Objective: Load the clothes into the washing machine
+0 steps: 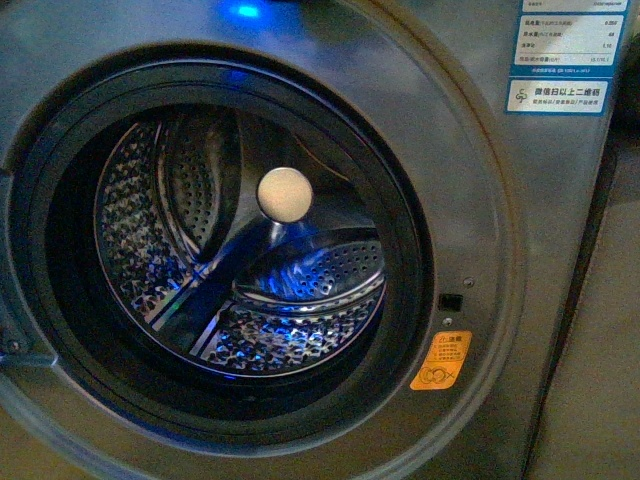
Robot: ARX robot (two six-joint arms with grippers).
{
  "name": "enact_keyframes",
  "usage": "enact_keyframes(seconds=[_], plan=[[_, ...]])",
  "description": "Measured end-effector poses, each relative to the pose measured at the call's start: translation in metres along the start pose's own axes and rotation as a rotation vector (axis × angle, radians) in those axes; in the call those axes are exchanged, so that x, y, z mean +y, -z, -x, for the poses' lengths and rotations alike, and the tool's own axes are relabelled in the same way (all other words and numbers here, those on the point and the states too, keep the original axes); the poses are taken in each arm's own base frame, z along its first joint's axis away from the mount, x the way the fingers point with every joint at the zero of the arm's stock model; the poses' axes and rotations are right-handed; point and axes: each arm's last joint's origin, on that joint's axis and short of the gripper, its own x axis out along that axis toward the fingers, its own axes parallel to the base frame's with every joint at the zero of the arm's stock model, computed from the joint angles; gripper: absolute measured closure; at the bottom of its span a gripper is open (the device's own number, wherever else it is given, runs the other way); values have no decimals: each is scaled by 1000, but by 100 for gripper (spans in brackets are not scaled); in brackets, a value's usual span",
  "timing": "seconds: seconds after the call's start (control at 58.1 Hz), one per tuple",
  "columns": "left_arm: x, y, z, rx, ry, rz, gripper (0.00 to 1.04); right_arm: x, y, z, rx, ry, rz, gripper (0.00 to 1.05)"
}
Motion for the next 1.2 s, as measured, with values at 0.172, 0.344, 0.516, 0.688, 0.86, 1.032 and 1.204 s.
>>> enact_keyframes(seconds=[0.172,0.344,0.516,0.688,0.86,1.032,1.204], plan=[[28,12,4,26,-29,12,93,0,0,0,0,0,-1,8],[60,22,23,73,-46,46,93,0,0,0,0,0,-1,7],[81,36,49,125,-42,65,93,0,0,0,0,0,-1,7],[95,64,70,197,-46,47,94,0,0,0,0,0,-1,7],[111,93,71,251,-83,13,94,-3,12,21,16,325,-7,7],[117,117,71,299,-96,-16,94,-14,47,71,85,453,-66,7],[120,150,69,363,-106,-53,94,-23,102,115,219,551,-149,7]])
